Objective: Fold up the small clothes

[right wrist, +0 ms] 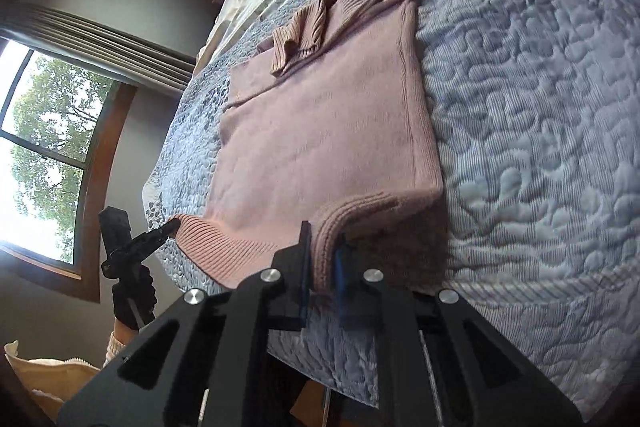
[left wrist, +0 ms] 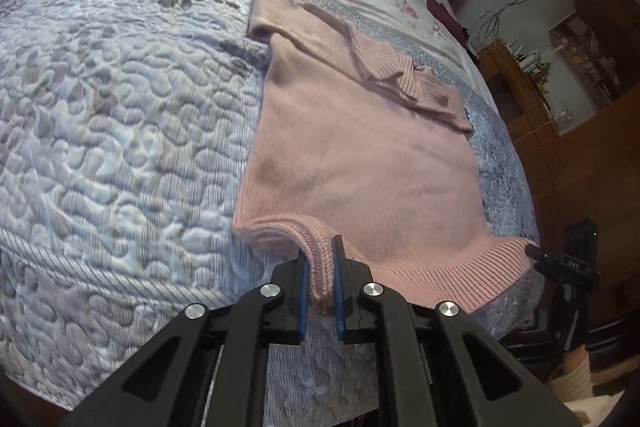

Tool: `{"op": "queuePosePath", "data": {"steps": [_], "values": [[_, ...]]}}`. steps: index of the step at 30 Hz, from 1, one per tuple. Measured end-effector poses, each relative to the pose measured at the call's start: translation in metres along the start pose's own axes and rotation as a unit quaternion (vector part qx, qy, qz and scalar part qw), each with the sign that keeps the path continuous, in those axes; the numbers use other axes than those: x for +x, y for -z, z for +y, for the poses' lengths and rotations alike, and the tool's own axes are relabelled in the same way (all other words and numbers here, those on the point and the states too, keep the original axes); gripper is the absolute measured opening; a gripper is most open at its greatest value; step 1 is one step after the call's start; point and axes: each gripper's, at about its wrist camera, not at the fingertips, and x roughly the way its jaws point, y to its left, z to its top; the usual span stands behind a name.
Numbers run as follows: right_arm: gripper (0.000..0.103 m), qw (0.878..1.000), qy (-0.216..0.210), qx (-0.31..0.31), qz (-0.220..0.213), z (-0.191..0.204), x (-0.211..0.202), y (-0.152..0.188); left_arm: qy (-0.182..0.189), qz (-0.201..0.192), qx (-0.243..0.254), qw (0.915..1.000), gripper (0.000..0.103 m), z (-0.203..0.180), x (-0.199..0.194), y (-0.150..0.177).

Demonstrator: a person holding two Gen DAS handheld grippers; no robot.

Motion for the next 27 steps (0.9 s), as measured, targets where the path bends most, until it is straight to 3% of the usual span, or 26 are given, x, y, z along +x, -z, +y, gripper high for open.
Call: {"op": "queuePosePath", "data": {"steps": [14, 22, 27], "values": [[0.009, 0.996, 0.012, 0.083, 0.01, -0.055, 0.05, -0.103, 0.009, -0.011, -0.082, 0.9965, 0.01, 0.036, 0.073, -0.086], [0.009, 0.994, 0.014, 0.103, 0.033, -0.075, 0.073, -0.123, -0.004, 0.011, -0.085, 0.9963, 0.012, 0.044, 0.104, -0.104], [0.01, 0.993, 0.009, 0.105, 0.046, -0.074, 0.08, -0.127, 0.016, 0.017, -0.102, 0.9946, 0.014, 0.052, 0.106, -0.106]]}}
